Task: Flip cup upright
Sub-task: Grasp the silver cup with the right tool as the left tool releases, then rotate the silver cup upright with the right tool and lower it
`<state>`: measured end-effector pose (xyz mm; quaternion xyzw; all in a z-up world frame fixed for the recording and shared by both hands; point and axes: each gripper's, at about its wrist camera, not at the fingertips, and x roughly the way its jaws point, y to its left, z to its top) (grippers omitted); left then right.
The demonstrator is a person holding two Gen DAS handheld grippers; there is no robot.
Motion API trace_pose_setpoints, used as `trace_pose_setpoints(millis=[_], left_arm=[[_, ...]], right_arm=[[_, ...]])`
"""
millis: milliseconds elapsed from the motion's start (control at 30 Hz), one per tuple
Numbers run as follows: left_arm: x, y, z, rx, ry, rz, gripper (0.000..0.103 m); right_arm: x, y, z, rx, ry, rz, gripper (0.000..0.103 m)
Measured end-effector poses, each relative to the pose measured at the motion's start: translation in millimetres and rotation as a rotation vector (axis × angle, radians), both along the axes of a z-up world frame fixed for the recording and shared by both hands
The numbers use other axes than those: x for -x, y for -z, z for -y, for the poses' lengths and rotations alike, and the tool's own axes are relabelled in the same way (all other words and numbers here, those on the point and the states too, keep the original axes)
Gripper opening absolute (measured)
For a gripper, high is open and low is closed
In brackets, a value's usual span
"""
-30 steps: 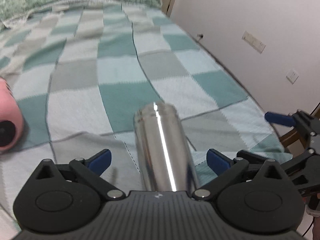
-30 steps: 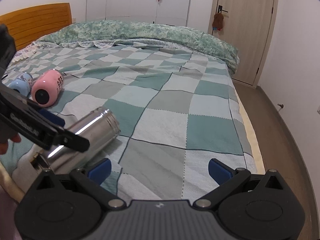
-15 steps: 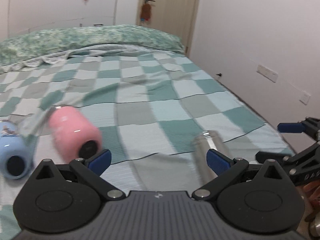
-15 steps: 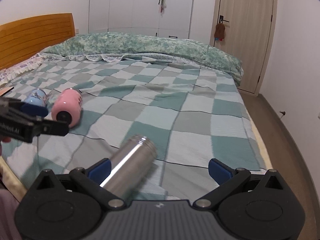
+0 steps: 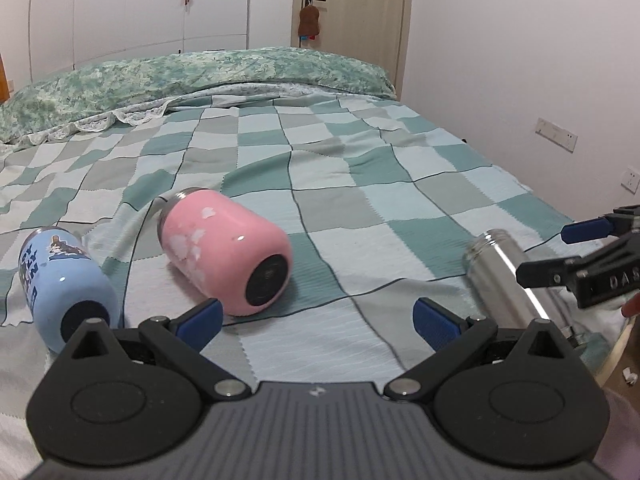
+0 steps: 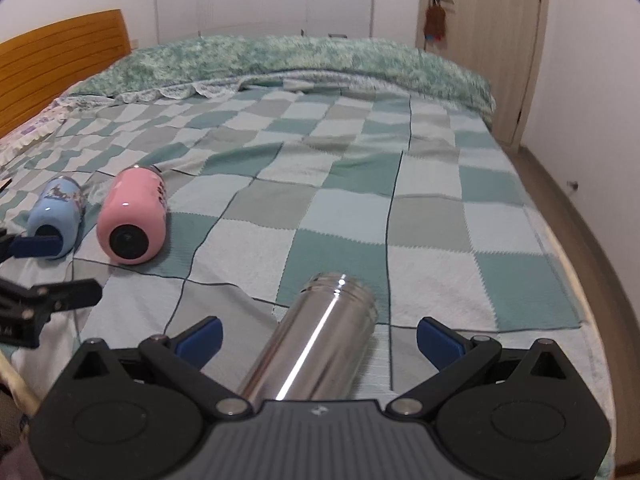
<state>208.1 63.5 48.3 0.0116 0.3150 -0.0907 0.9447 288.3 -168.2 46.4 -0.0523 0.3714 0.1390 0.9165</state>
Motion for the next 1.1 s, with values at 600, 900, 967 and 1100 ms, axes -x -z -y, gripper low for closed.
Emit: trace_pose_setpoints(millis=[600, 900, 967, 1100], left_arm=[[-27.3, 21.2, -9.2, -0.016, 0.064, 0.002, 0.103], [-30.3, 24.4, -9.5, -0.015, 0.059, -0.004, 0.103], [-29.6, 24.1, -8.9, -0.015, 0.059, -0.002, 0.103], [-28.9, 23.2, -8.1, -0.013, 0.055, 0.000, 0.103]], right_arm=[[-71.4, 38.6, -14.6, -0.052, 0.092, -0.233, 0.103], [-79.5, 47.8, -10.4, -0.090, 0.135, -0.300, 0.081], [-80.0, 47.8, -8.3, -0.097, 0.139, -0.305, 0.070], [-81.5, 47.6, -3.0, -0.122, 0.152, -0.320, 0.067]])
